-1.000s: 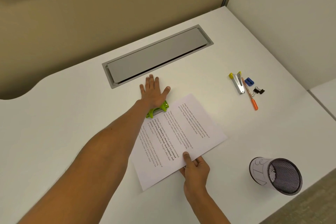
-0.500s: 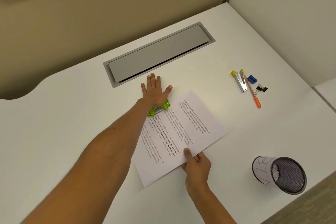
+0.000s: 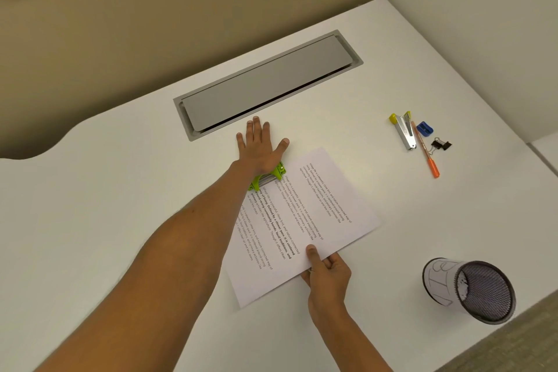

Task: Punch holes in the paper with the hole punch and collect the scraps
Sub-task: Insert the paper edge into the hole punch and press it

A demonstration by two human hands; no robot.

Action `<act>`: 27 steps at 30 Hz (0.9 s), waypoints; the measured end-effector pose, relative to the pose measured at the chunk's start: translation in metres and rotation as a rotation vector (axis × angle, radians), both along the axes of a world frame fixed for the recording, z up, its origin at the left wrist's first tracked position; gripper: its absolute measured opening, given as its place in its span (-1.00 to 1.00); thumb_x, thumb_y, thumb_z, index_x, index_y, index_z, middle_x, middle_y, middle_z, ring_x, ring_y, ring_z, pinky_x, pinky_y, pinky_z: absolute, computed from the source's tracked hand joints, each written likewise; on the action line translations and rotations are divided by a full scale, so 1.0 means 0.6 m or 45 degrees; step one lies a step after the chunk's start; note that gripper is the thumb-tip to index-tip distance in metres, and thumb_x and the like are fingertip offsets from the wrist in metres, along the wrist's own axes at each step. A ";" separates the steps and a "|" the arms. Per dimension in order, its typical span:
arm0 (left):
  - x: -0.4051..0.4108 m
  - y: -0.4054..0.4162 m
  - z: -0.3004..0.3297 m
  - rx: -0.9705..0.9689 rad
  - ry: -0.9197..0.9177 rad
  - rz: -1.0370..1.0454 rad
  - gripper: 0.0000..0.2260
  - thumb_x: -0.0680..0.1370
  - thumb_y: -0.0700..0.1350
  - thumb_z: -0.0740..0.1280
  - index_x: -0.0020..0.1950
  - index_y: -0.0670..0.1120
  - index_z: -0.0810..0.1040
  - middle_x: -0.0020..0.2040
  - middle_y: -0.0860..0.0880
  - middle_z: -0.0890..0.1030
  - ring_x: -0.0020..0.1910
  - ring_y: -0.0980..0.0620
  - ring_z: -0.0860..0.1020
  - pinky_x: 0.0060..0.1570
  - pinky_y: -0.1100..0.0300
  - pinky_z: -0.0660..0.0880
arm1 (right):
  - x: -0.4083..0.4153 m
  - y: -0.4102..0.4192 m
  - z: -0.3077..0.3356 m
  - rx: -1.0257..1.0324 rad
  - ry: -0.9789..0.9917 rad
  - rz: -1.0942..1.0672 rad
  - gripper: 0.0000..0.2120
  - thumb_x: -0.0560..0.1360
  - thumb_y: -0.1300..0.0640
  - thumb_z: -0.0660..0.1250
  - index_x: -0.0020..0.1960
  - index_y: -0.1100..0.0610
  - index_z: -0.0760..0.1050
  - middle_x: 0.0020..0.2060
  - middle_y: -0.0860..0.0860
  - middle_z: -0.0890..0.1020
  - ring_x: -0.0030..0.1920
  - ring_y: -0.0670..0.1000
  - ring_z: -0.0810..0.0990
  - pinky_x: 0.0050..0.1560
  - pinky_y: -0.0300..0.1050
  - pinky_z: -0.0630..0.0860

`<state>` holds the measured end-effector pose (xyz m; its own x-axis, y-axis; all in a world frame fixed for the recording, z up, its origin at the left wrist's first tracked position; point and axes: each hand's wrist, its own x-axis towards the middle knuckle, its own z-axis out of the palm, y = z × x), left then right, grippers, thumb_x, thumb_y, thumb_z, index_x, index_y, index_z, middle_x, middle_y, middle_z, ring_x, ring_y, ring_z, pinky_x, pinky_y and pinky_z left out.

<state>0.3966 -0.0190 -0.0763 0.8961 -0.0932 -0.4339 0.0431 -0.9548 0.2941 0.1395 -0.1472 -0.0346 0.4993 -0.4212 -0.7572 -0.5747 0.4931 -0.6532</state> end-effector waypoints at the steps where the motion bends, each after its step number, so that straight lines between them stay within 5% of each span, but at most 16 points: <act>1: 0.000 0.000 0.001 0.011 -0.010 -0.006 -0.23 0.58 0.37 -0.12 0.61 -0.09 -0.20 0.61 -0.11 -0.30 0.58 -0.07 -0.32 0.49 -0.18 -0.33 | 0.000 0.001 0.000 0.002 0.003 -0.003 -0.98 0.52 0.23 0.42 -0.06 0.19 0.61 -0.54 -0.18 0.55 -0.40 -0.16 0.62 -0.23 -0.12 0.67; 9: -0.008 0.000 0.006 0.039 -0.201 -0.021 -0.29 0.62 0.30 -0.04 0.62 -0.10 -0.12 0.62 -0.17 -0.22 0.59 -0.15 -0.27 0.52 -0.20 -0.26 | 0.000 0.002 0.006 0.028 -0.020 -0.008 -0.92 0.52 0.23 0.41 0.00 0.14 0.63 -0.47 -0.15 0.62 -0.32 -0.09 0.65 -0.12 -0.02 0.69; 15: -0.007 0.000 -0.008 0.092 -0.341 -0.065 -0.32 0.62 0.27 -0.01 0.62 -0.08 -0.07 0.63 -0.19 -0.17 0.60 -0.15 -0.22 0.54 -0.21 -0.22 | 0.002 -0.001 0.003 0.106 -0.045 -0.043 -0.80 0.53 0.27 0.39 0.09 0.04 0.63 -0.10 0.02 0.76 -0.07 -0.02 0.74 -0.18 -0.14 0.66; 27: -0.009 -0.003 0.003 0.067 -0.329 -0.062 -0.29 0.60 0.32 0.02 0.62 -0.07 -0.02 0.63 -0.16 -0.12 0.61 -0.13 -0.19 0.55 -0.21 -0.20 | -0.001 -0.007 -0.007 0.159 -0.056 -0.031 -0.81 0.53 0.29 0.38 0.08 0.09 0.66 -0.18 0.09 0.75 -0.08 0.02 0.74 -0.18 -0.11 0.67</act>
<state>0.3909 -0.0209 -0.0748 0.9729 -0.1225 -0.1964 -0.0735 -0.9681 0.2396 0.1388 -0.1513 -0.0388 0.5239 -0.3373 -0.7822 -0.5338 0.5856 -0.6101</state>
